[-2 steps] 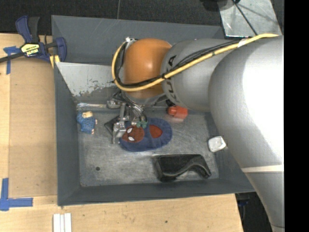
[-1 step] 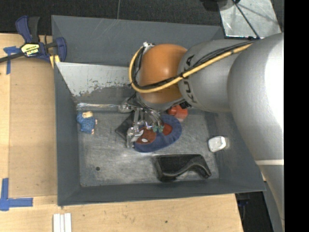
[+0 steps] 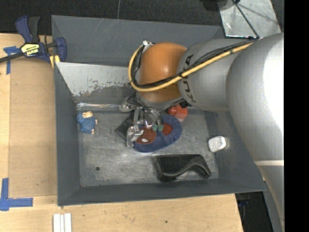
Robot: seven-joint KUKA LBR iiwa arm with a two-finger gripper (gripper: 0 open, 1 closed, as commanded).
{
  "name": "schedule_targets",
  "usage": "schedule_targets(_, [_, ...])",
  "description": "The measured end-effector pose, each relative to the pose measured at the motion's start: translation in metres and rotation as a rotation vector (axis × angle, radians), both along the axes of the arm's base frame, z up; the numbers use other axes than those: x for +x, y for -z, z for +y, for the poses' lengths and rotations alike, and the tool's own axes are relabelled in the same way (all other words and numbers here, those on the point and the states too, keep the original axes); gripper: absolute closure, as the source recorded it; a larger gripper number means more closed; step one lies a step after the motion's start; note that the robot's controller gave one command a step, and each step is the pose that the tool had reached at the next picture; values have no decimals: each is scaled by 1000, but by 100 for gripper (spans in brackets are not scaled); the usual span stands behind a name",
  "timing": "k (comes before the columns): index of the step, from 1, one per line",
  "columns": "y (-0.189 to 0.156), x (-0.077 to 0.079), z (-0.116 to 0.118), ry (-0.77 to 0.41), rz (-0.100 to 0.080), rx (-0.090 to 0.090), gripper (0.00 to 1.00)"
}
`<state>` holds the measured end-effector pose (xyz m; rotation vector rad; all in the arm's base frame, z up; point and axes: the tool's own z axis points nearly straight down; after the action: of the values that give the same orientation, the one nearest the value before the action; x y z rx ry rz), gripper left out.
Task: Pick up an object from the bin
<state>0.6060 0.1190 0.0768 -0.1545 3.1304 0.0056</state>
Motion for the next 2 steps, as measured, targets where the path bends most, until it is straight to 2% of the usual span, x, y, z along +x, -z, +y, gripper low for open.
schedule_targets(1, [1, -19, -13, 57, -10, 4, 0])
schedule_targets(2, [-1, -17, -12, 58, -1, 0, 0])
